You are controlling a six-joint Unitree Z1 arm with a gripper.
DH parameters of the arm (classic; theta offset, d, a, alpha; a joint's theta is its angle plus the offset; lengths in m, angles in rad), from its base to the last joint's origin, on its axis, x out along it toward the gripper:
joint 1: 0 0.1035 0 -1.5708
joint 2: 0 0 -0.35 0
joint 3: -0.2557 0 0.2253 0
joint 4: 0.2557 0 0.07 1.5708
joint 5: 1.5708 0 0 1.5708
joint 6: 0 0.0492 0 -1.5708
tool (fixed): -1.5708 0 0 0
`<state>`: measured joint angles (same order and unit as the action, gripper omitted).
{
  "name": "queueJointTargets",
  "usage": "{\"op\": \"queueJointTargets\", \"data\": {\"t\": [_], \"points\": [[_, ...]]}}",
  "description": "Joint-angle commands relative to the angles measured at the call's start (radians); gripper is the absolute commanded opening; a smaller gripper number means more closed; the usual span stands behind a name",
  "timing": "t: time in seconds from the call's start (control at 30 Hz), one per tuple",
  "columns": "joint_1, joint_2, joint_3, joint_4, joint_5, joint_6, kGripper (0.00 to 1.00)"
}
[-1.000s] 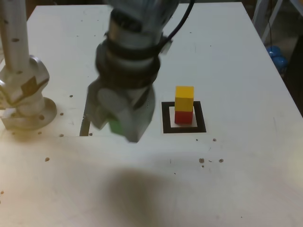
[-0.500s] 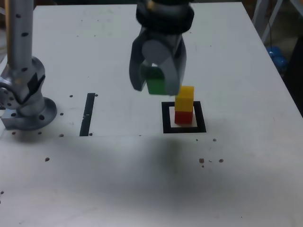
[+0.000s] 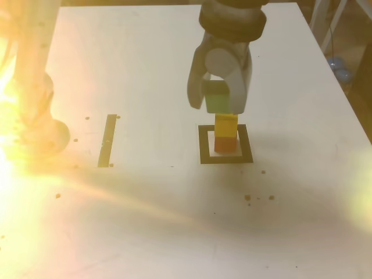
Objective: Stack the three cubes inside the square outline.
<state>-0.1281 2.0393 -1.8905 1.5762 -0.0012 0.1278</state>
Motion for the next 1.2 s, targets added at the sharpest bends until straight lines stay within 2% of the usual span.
{"op": "queueJointTargets", "data": {"t": [0.0, 0.67, 0.73, 0.87, 0.93, 1.0, 1.17], "points": [[0.013, 0.014, -0.013, 0.009, 0.004, 0.008, 0.32], [0.059, 0.070, -0.026, 0.007, 0.007, 0.036, 0.33], [0.059, 0.070, -0.024, 0.007, 0.007, 0.039, 0.42], [0.059, 0.071, -0.017, 0.006, 0.007, 0.046, 0.81], [0.060, 0.072, -0.013, 0.005, 0.006, 0.049, 0.96], [0.061, 0.072, -0.010, 0.005, 0.005, 0.049, 1.00], [0.062, 0.071, -0.007, 0.006, 0.003, 0.050, 1.00]]}}
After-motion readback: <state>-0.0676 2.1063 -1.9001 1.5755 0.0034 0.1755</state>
